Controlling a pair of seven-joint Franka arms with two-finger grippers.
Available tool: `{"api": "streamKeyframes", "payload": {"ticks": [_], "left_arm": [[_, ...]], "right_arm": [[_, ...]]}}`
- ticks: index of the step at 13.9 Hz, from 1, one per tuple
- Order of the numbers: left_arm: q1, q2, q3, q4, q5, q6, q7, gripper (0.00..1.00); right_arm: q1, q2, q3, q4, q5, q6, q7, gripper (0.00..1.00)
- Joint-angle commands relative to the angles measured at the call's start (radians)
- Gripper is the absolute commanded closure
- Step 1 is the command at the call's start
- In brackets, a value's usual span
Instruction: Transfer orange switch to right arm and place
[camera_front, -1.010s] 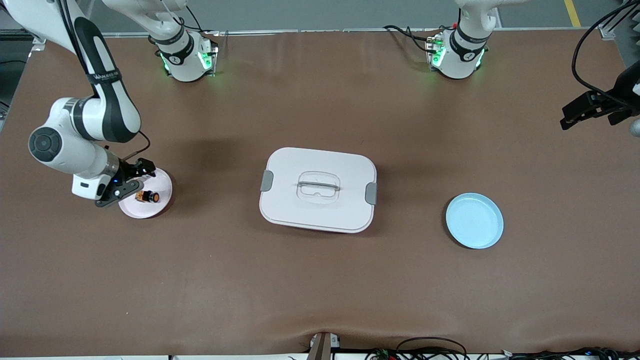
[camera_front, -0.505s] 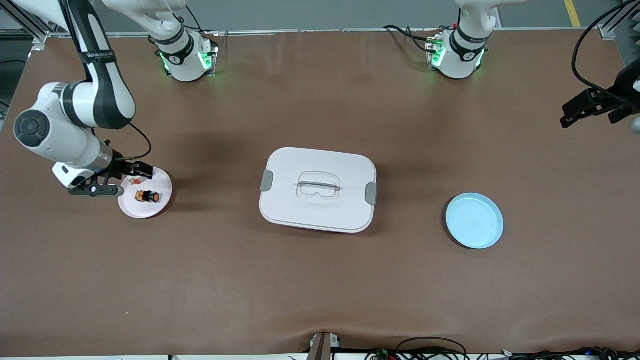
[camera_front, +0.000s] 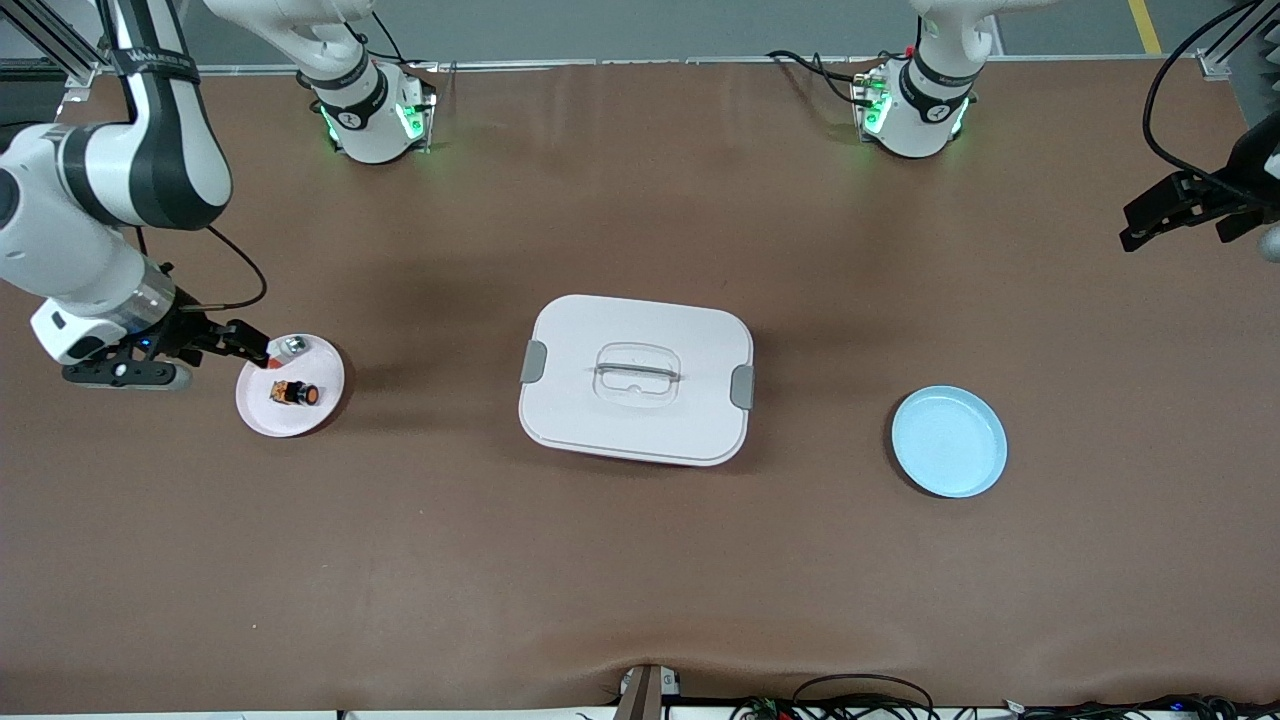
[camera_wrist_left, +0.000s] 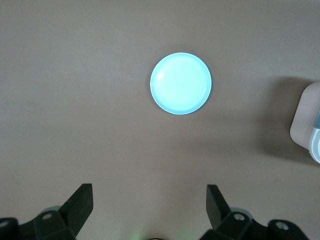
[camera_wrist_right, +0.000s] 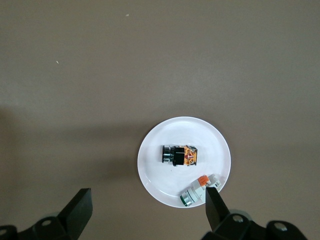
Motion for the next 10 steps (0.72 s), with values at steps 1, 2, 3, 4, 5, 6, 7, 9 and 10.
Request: {"api": "streamKeyframes", "payload": {"ticks": [1,2,3,4,5,6,7,9,10], "left_arm": [[0.003,-0.034,-0.005,-0.032,0.005,-0.003,0.019,0.00],[0.003,-0.034,-0.005,-0.032,0.005,-0.003,0.019,0.00],[0.003,-0.034,-0.005,-0.032,0.005,-0.003,0.019,0.00],[0.003,-0.035,-0.005,-0.032,0.005,-0.003,0.019,0.00],[0.003,-0.037,-0.007,-0.034,0.006,-0.003,0.019,0.00],[0.003,-0.037,-0.007,-0.034,0.005,-0.005,0.020,0.00],[0.003,-0.037,-0.007,-0.034,0.005,-0.003,0.020,0.00],[0.003,-0.037,-0.007,-0.032,0.005,-0.003,0.020,0.00],[0.003,-0.037,-0.007,-0.032,0.006,-0.003,0.020,0.00]], "right_arm": [[0.004,-0.001,-0.001,0.092,0.021,-0.121,0.019,0.00],[0.005,0.001,-0.001,0.120,0.032,-0.157,0.019,0.00],[0.005,0.001,-0.001,0.150,0.035,-0.181,0.019,0.00],[0.010,0.002,-0.001,0.169,0.035,-0.186,0.019,0.00],[0.019,0.002,-0.001,0.177,0.035,-0.186,0.019,0.00],[0.020,0.001,-0.001,0.180,0.035,-0.189,0.019,0.00],[0.022,0.001,-0.001,0.192,0.035,-0.198,0.020,0.00],[0.024,0.001,0.002,0.207,0.035,-0.208,0.020,0.00],[0.022,0.001,0.002,0.211,0.035,-0.208,0.020,0.00]]}}
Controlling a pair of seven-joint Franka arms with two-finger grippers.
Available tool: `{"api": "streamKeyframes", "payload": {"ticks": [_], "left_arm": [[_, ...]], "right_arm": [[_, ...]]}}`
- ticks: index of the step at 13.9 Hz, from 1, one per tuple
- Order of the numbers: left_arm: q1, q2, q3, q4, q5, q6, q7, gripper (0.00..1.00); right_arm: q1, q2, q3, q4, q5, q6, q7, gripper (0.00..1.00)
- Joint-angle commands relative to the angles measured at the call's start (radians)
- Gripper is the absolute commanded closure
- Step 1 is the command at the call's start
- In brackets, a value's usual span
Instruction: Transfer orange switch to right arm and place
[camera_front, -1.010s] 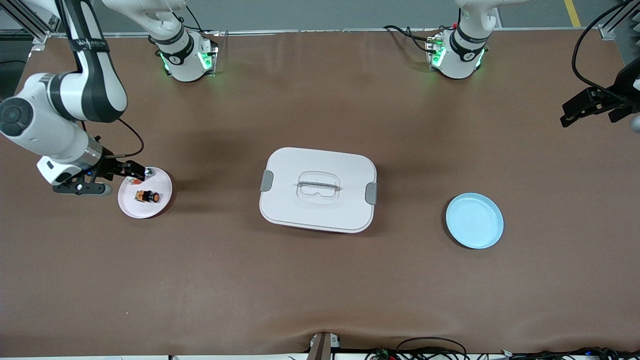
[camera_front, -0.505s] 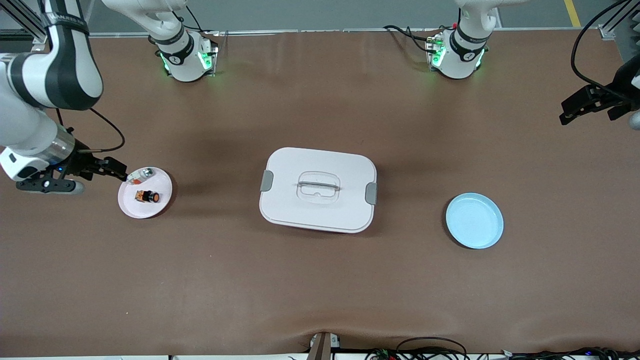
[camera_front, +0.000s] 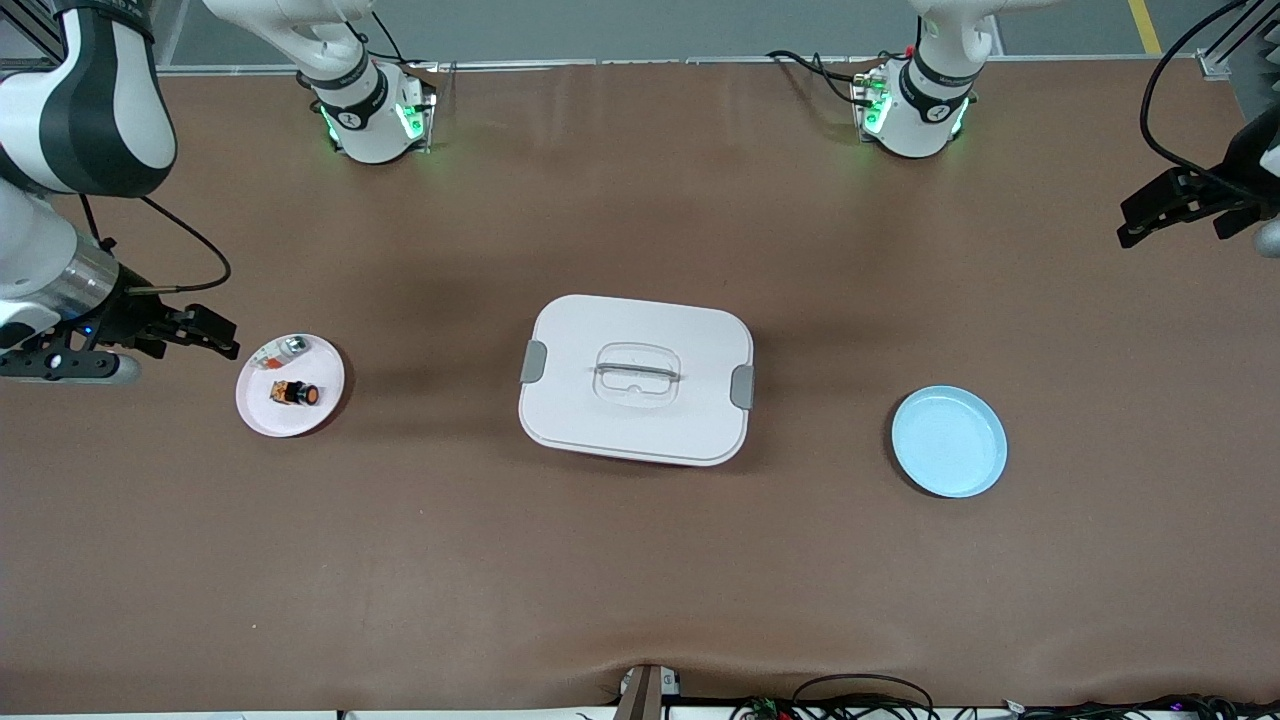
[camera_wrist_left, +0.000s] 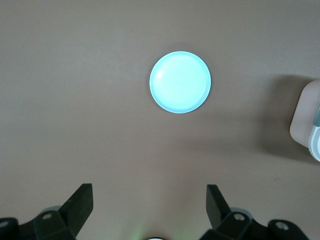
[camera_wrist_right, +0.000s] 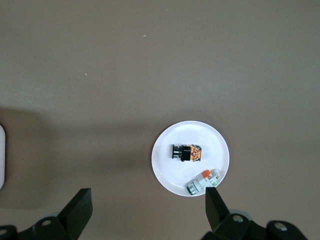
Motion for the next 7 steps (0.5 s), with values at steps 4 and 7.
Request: {"api": "streamKeyframes", "payload": {"ticks": [4,7], "left_arm": [[0.003,-0.028,-0.002,-0.019,0.005,-0.002,0.020,0.00],[0.003,-0.030,-0.003,-0.021,0.005,-0.003,0.020,0.00]], "right_arm": [[-0.005,0.000,-0.001,0.056,0.012,-0.044,0.017,0.00],[0.001,0.000,0.001,0.111,0.012,-0.090,0.055,0.00]]}}
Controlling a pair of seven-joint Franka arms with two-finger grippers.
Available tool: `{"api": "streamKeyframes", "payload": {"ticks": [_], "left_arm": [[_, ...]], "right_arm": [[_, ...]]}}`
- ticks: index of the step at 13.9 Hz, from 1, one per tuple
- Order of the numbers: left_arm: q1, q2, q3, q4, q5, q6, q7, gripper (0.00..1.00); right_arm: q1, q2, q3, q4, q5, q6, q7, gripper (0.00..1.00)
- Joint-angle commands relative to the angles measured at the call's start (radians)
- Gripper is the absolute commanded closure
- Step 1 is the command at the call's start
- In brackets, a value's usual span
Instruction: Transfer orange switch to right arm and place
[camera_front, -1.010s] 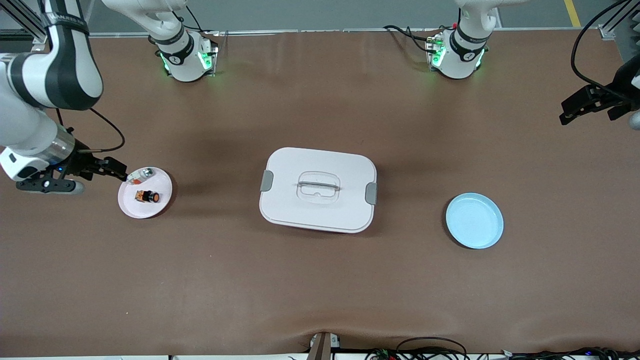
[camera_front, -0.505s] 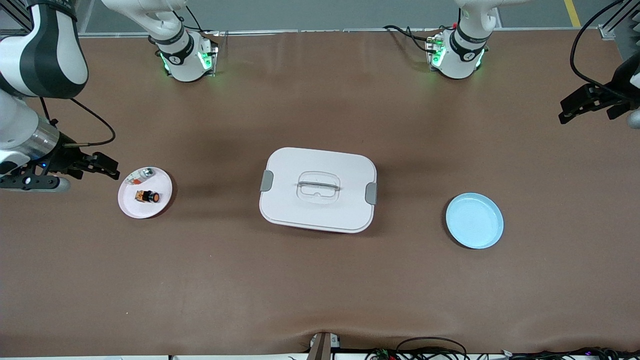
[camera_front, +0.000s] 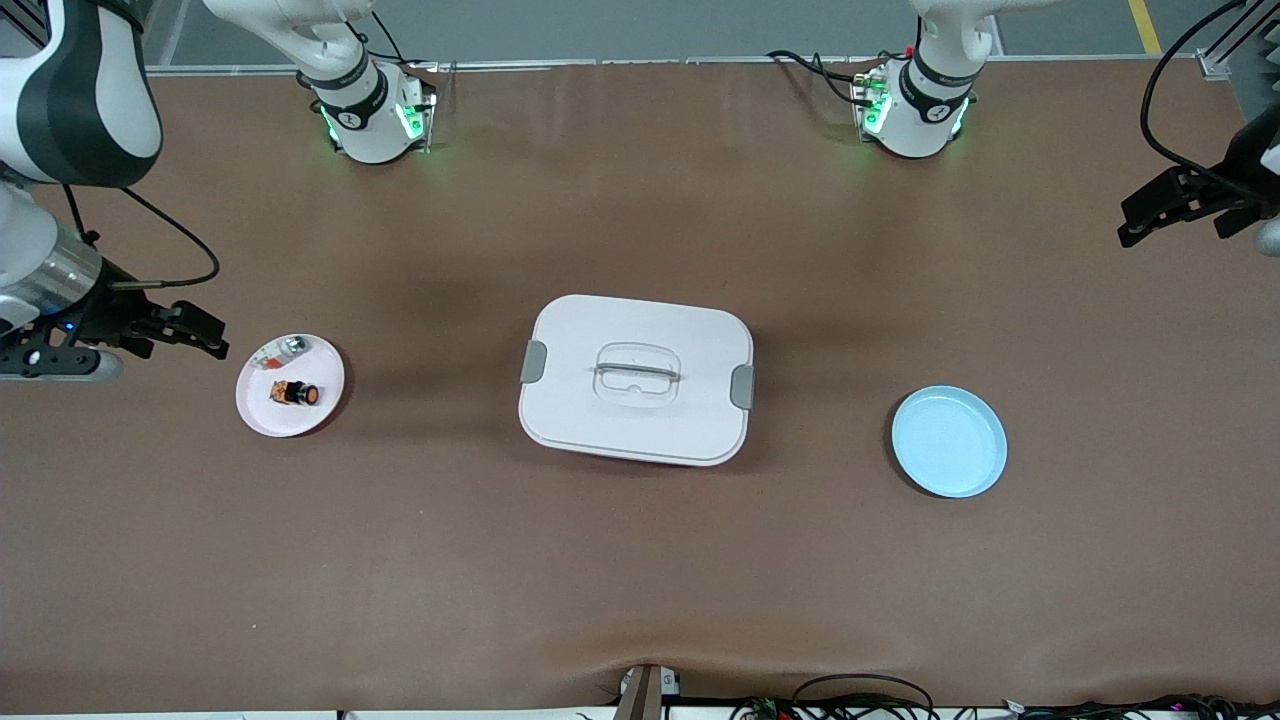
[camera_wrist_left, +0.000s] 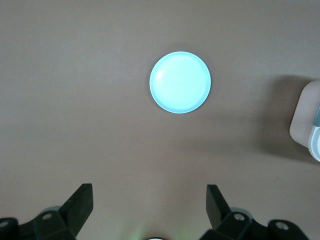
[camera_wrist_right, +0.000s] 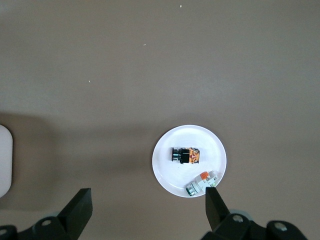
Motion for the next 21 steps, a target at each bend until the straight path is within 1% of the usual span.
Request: {"api": "streamKeyframes", "payload": {"ticks": [1,3,8,11,13,15,18,21], "left_arm": [[0.003,-0.030,-0.003,-0.021,0.005,-0.003,0.020,0.00],[0.003,-0.028,-0.005,-0.021,0.005,-0.003,0.020,0.00],[0.002,-0.028,-0.006,-0.019,0.005,-0.008,0.019,0.00],[-0.008,-0.042,-0.011,-0.021,-0.008,-0.012,0.016,0.00],[-0.003,-0.047,-0.046,-0.024,-0.009,-0.012,0.006,0.00],[-0.003,-0.048,-0.063,-0.025,-0.008,-0.012,-0.001,0.00],[-0.001,-0.042,-0.063,-0.022,-0.008,-0.012,0.002,0.00],[0.000,-0.041,-0.063,-0.019,-0.008,-0.012,0.008,0.00]], "right_arm": [[0.003,-0.001,0.004,0.069,0.011,-0.065,0.063,0.00],[0.008,-0.001,0.002,0.126,0.011,-0.135,0.073,0.00],[0.027,-0.001,-0.007,0.230,0.007,-0.247,0.073,0.00],[0.023,-0.004,-0.004,0.253,0.001,-0.281,0.071,0.00],[0.022,-0.004,-0.002,0.287,-0.005,-0.302,0.065,0.00],[0.019,-0.004,-0.005,0.295,-0.005,-0.335,0.061,0.00],[0.019,-0.007,-0.004,0.309,-0.004,-0.402,0.070,0.00],[0.017,-0.013,-0.007,0.313,-0.001,-0.442,0.073,0.00]]}}
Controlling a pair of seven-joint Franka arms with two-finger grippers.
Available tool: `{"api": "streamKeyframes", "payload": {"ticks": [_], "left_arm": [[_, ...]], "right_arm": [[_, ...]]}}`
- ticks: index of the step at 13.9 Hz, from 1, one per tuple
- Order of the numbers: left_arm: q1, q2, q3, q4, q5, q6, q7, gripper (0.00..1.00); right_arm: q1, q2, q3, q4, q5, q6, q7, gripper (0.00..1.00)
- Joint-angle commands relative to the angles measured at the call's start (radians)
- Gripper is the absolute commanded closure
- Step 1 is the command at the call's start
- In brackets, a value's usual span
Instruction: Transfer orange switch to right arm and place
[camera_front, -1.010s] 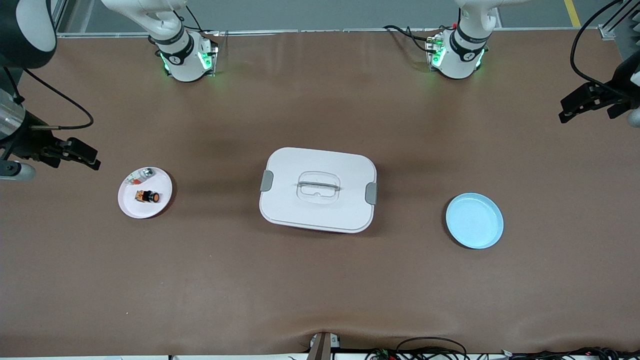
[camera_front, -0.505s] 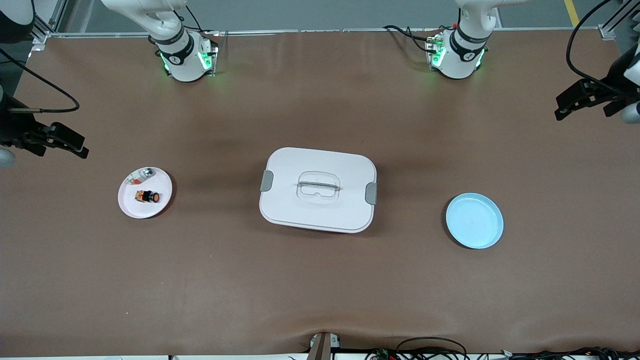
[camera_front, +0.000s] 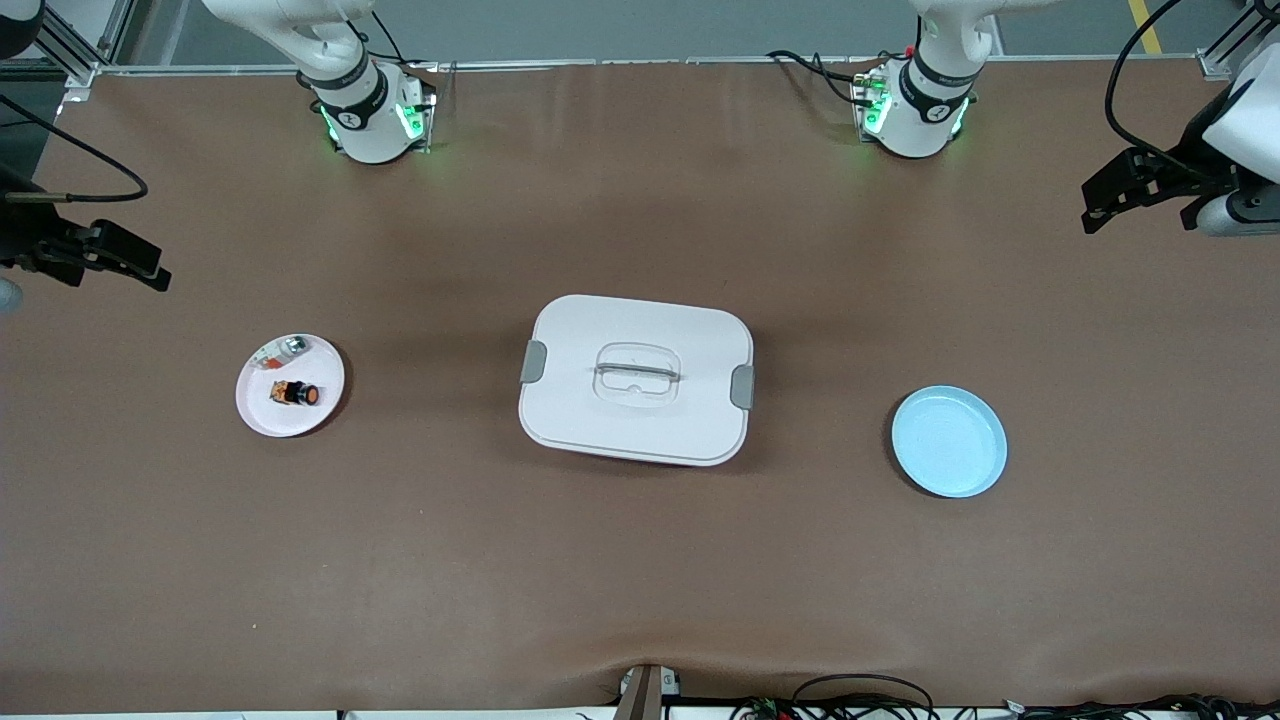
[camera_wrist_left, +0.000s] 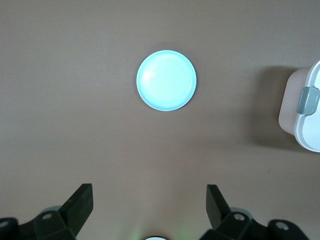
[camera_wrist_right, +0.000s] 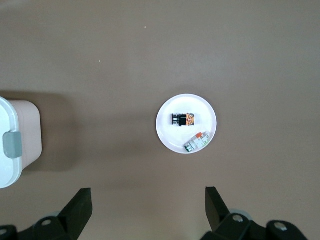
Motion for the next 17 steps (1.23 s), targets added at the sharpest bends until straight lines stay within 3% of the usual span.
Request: {"api": "streamKeyframes", "payload": {"ticks": [1,8,12,14,17], "left_arm": [[0.006,-0.019,0.000,-0.015,-0.007,-0.004,0.014,0.00],[0.001,-0.022,-0.007,-0.012,0.005,-0.029,0.016,0.00],[-0.061,-0.022,0.034,-0.029,0.007,-0.001,0.020,0.00],[-0.145,-0.022,0.141,-0.029,0.006,0.000,0.020,0.00],[-0.132,-0.022,0.145,-0.024,-0.005,0.000,0.019,0.00]], "right_arm": [[-0.002,-0.012,-0.004,0.013,0.001,-0.044,0.014,0.00],[-0.031,-0.147,-0.004,-0.101,0.010,-0.025,0.014,0.00],[-0.030,-0.302,-0.004,-0.327,0.010,0.121,0.011,0.00],[-0.030,-0.300,-0.003,-0.306,0.000,0.077,-0.001,0.00],[-0.033,-0.294,-0.004,-0.278,0.001,0.000,-0.002,0.00]]}}
